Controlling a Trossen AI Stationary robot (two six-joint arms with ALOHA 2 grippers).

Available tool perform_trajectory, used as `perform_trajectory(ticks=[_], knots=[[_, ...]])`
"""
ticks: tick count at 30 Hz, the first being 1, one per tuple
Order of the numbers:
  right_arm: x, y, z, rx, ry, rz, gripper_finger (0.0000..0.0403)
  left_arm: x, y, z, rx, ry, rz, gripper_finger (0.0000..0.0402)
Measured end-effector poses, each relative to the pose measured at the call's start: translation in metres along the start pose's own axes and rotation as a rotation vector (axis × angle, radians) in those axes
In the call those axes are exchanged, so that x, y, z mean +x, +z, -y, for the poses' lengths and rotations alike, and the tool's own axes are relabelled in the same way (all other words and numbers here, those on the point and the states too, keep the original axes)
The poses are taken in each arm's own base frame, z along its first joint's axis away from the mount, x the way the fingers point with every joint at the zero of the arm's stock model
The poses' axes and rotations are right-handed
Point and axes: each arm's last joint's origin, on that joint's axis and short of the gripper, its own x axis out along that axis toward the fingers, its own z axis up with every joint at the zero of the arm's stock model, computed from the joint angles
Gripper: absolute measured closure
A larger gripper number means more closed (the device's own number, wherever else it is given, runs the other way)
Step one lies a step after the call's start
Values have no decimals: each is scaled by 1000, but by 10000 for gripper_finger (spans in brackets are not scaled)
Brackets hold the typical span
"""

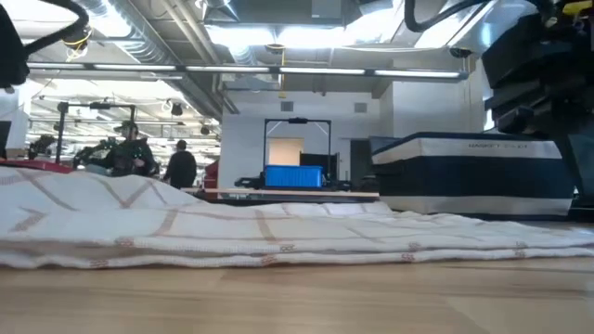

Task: Fold towel
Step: Fold the white squared towel

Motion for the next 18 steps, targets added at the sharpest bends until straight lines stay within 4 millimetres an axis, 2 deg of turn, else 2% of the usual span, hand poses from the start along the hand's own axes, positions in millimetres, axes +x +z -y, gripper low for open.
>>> perform_trajectory(ticks=[5,8,10,14,18], knots=[[-2,0,-2,-10,33,-21,250,-2,-1,1,-84,-69,-163,282],[-10,7,-6,-31,43,3,235,-7,0,3,-170,-132,-303,266],[-17,15,-8,-59,10,59,231,-14,1,4,-186,-144,-303,264],[-32,34,-11,-100,-172,270,231,-34,3,-1,-184,-63,-143,263],[-31,44,-8,-50,-357,516,231,-52,7,-12,-138,112,149,263]])
